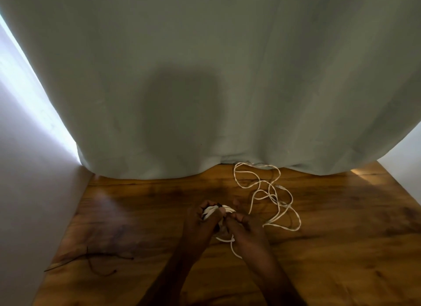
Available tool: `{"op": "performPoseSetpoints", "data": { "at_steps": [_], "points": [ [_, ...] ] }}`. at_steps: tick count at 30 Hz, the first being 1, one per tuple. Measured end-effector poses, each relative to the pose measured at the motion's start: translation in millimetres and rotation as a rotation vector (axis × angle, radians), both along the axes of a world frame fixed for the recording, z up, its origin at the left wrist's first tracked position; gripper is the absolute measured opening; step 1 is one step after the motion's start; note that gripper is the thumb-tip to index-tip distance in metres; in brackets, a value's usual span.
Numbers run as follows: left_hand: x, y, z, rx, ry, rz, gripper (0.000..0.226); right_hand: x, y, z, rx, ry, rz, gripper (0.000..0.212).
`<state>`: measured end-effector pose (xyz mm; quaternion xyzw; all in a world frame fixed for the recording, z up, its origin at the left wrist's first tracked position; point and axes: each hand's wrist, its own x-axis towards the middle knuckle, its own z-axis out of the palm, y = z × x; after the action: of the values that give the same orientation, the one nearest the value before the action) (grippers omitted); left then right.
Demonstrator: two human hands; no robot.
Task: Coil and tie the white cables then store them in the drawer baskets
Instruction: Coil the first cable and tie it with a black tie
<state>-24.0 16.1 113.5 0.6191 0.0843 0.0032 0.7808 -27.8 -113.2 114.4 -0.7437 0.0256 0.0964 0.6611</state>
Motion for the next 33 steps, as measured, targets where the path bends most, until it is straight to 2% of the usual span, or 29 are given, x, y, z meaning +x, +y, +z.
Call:
{"op": "performPoseSetpoints", "data": {
  "at_steps": [4,6,7,11,15,18,22,27,30,33],
  "points": [
    [2,0,4,0.021,-0.014,-0.028,0.012,-4,-3,1,0.084,0.029,-0.031,0.014],
    [3,0,4,-0.019,0.023,-0.005,0.016,-8,-6,10,0.138,-0.031,-0.067,0.012],
    [4,0,4,-0.039,0.037,0.01,0.021,-9,-10,13,0.12,-0.127,-0.094,0.014],
    [4,-3,9,-0.121,0.034,0.034,0.029,-7,-26,8,-0.33,-0.696,-0.044,0.016],
    [2,-14,24,-0.167,0.037,0.002,0.023,-5,-28,3,-0.743,-0.937,-0.005,0.017],
    [3,-17,28,-0.155,0.026,-0.009,0.024,-2,-27,3,-0.826,-0.985,-0.014,0.022],
    [1,-17,31,-0.18,0.02,-0.033,0.033,-2,-29,4,-0.792,-1.007,0.008,0.018],
    [-3,-15,32,-0.167,0.0,-0.061,0.036,-6,-20,8,-0.498,-0.776,-0.034,0.021],
    [-5,-16,33,-0.166,-0.021,-0.072,0.036,-4,-13,12,-0.519,-0.672,-0.087,0.024],
    [-4,-15,34,-0.172,-0.018,-0.055,0.026,-4,-18,18,-0.518,-0.697,-0.039,0.023]
  ]
}}
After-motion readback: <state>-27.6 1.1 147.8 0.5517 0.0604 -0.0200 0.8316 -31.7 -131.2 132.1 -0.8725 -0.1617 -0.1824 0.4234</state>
